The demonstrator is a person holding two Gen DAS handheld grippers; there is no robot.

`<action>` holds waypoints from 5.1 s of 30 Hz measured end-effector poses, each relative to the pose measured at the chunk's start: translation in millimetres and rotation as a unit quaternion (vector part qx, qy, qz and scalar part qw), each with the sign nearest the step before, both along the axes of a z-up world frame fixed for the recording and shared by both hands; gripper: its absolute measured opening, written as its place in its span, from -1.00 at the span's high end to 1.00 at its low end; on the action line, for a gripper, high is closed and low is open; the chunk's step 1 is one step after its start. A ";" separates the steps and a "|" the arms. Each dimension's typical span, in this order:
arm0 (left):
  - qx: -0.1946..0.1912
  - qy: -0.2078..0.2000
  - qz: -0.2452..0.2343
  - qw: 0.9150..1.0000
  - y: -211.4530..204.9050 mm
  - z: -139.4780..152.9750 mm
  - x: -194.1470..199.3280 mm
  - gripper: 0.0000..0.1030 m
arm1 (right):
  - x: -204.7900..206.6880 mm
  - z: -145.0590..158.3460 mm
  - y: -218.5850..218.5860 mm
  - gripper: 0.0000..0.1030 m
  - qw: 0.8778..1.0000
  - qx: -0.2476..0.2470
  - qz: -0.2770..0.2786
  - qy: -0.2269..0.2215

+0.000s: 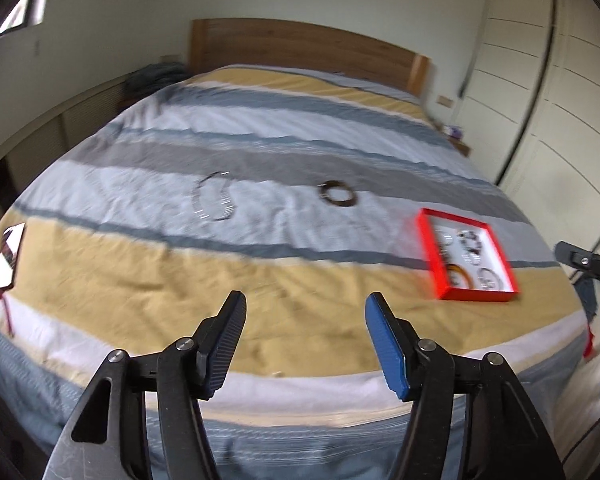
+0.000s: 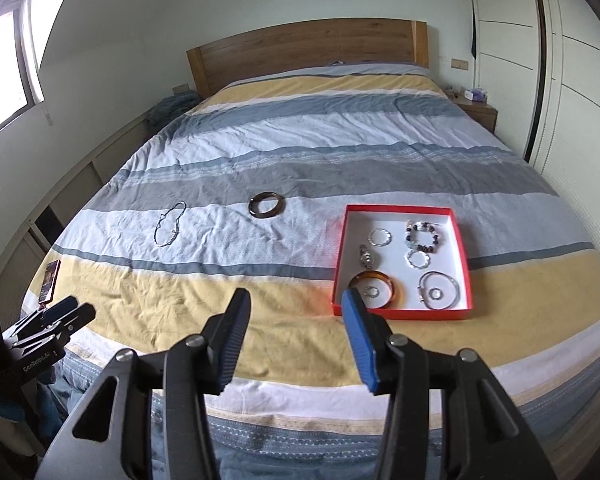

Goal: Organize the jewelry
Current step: 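Lift both open tools away from the red box, then grasp the pearl chain necklace with left tool while right tool grasps the dark brown bangle, then carry the necklace and the brown bangle over the red box with both tools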

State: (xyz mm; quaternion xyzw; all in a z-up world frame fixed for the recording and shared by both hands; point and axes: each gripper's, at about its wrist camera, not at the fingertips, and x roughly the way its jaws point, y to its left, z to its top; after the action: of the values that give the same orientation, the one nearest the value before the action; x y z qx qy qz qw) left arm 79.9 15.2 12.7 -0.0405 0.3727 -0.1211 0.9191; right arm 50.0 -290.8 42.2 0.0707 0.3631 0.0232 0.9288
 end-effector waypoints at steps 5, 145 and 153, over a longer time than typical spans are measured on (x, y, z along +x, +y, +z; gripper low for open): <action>0.005 0.021 0.039 0.999 34.3 -20.4 9.0 -0.19 | 23.9 -16.7 12.1 0.11 1.000 0.004 0.020 0.020; 0.018 0.040 -0.189 0.981 -285.7 -16.8 178.8 0.92 | 143.6 -60.7 -199.7 0.83 0.994 -0.005 -0.102 0.030; 0.020 0.082 -0.227 0.970 -337.4 -63.5 188.2 0.92 | 177.6 -117.6 -213.9 0.83 0.993 0.007 -0.094 0.072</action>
State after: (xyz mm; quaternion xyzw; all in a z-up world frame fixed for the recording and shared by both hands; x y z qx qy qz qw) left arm 268.1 -322.2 -50.9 0.0544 0.4486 -0.3156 0.8344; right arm 227.6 -504.7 -75.4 0.1120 0.4203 -0.0668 0.8979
